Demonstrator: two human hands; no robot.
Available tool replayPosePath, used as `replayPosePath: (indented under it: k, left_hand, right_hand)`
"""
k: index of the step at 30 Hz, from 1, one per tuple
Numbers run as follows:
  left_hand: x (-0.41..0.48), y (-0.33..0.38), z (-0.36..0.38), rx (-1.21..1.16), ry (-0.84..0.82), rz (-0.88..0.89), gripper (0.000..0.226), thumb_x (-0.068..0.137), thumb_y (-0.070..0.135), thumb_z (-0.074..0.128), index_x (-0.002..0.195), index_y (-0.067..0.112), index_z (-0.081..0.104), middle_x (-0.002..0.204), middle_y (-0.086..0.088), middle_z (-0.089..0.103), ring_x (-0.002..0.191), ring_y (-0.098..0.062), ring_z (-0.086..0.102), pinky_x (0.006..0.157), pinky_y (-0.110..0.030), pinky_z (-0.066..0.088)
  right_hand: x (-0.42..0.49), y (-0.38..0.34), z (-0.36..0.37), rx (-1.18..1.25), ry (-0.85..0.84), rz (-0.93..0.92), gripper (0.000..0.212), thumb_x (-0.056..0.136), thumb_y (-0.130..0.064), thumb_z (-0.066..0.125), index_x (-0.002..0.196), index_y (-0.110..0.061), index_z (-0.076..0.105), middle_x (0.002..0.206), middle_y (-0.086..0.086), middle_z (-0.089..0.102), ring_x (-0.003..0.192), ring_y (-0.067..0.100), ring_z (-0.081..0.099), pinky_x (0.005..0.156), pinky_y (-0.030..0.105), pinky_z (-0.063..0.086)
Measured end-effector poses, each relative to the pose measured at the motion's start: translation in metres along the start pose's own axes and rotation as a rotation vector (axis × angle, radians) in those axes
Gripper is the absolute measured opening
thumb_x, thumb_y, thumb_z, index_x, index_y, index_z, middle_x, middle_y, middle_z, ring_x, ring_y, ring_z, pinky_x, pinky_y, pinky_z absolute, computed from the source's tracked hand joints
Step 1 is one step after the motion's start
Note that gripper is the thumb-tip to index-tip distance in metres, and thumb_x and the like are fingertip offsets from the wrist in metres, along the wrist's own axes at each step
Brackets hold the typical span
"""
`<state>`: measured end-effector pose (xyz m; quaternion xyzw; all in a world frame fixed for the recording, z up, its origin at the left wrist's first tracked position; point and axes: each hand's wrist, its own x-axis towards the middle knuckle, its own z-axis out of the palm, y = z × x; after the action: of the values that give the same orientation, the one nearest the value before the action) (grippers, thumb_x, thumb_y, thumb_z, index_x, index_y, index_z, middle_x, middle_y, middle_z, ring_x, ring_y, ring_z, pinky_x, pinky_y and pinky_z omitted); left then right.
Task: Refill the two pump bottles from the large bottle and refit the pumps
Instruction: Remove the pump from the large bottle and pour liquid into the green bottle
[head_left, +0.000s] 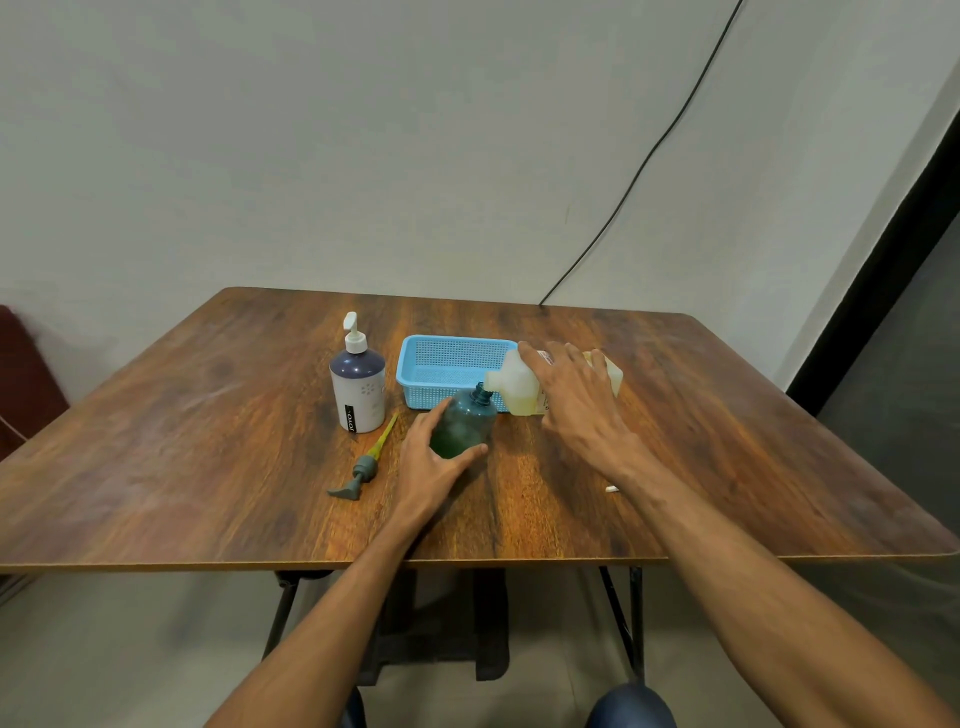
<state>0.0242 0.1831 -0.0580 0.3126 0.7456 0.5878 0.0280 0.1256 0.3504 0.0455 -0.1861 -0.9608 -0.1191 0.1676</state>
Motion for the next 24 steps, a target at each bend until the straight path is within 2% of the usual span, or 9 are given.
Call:
replayPosePath:
  k: [5,10,16,24]
  left_hand:
    - [0.001,-0.0028,0.0014,-0.003,0.006,-0.002,0.084,0.077,0.033,0.085,0.149,0.024,0.042,0.139,0.01,0.047,0.126,-0.005,0.042,0.104,-0.026,0.039]
    - [0.0022,-0.0044,0.0023,0.006,0.012,0.006,0.084,0.076,0.033,0.086,0.148,0.023,0.044,0.133,0.015,0.045,0.126,-0.005,0.044,0.104,-0.025,0.039]
    - [0.0024,-0.0048,0.0026,0.003,0.012,0.013,0.084,0.076,0.032,0.086,0.148,0.025,0.043,0.134,0.014,0.045,0.126,-0.006,0.044,0.104,-0.026,0.04]
    - [0.0015,-0.0028,0.0018,-0.002,0.018,0.014,0.084,0.076,0.031,0.086,0.148,0.025,0.043,0.142,0.004,0.049,0.127,-0.006,0.043,0.104,-0.027,0.039]
  right_hand:
    - [-0.0002,0.0002,-0.0005,0.005,0.003,0.001,0.094,0.077,-0.021,0.08,0.155,-0.025,0.027,0.147,0.012,0.046,0.137,0.035,0.041,0.112,0.06,0.029]
    - [-0.0005,-0.0003,-0.0005,0.005,0.01,0.002,0.093,0.078,-0.022,0.08,0.154,-0.025,0.028,0.146,0.012,0.048,0.136,0.035,0.042,0.111,0.06,0.03]
    - [0.0,-0.0002,0.0001,0.005,0.009,0.005,0.094,0.077,-0.023,0.082,0.154,-0.024,0.028,0.146,0.013,0.048,0.137,0.036,0.042,0.112,0.061,0.03]
    - [0.0,-0.0001,0.0002,0.009,0.012,0.004,0.094,0.077,-0.021,0.081,0.154,-0.024,0.028,0.146,0.013,0.048,0.136,0.036,0.042,0.112,0.061,0.03]
